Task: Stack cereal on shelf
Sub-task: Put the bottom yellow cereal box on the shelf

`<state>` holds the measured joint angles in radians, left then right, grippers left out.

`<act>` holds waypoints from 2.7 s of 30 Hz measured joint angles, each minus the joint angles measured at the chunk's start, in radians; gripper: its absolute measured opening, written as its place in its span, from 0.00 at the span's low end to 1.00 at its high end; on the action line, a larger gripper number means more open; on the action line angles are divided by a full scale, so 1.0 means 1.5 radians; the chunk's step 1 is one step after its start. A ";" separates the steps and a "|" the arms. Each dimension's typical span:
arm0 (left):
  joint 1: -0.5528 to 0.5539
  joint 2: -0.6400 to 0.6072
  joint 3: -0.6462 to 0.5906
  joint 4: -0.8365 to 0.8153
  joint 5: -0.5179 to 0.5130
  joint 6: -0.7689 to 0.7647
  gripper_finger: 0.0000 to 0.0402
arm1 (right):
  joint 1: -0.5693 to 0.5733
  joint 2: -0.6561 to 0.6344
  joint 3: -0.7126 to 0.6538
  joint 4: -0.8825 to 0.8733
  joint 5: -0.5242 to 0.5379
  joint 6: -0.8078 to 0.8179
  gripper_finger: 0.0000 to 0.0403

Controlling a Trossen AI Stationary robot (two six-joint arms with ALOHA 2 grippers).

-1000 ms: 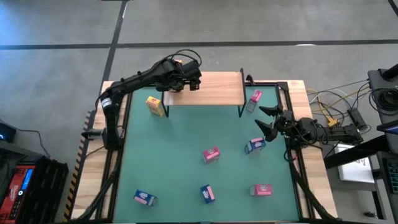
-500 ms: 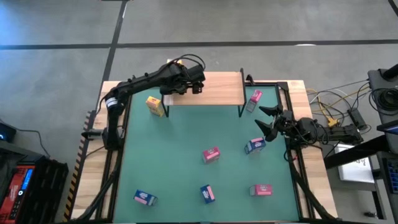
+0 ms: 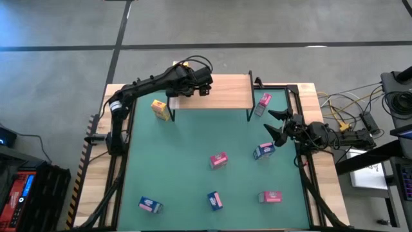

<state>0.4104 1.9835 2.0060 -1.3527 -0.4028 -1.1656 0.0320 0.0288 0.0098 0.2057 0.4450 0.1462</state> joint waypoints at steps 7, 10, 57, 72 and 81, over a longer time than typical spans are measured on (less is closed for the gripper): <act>0.002 0.000 0.000 0.006 -0.012 -0.005 0.99 | 0.000 0.000 0.000 0.000 0.000 0.000 0.95; 0.002 0.000 0.000 0.001 -0.009 -0.005 0.99 | 0.000 0.000 0.000 0.000 0.000 0.000 0.95; -0.065 -0.032 0.000 -0.023 -0.075 -0.030 0.99 | 0.000 0.000 0.000 0.000 0.000 0.000 0.95; -0.063 -0.032 -0.011 -0.011 -0.071 -0.037 0.99 | 0.000 0.000 0.000 0.000 0.000 0.000 0.95; -0.063 -0.032 -0.081 0.057 -0.069 -0.040 0.99 | 0.000 0.000 0.000 0.000 0.000 0.000 0.95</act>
<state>0.3164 1.9361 1.8839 -1.2678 -0.5056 -1.2249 0.0319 0.0288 0.0101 0.2058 0.4450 0.1463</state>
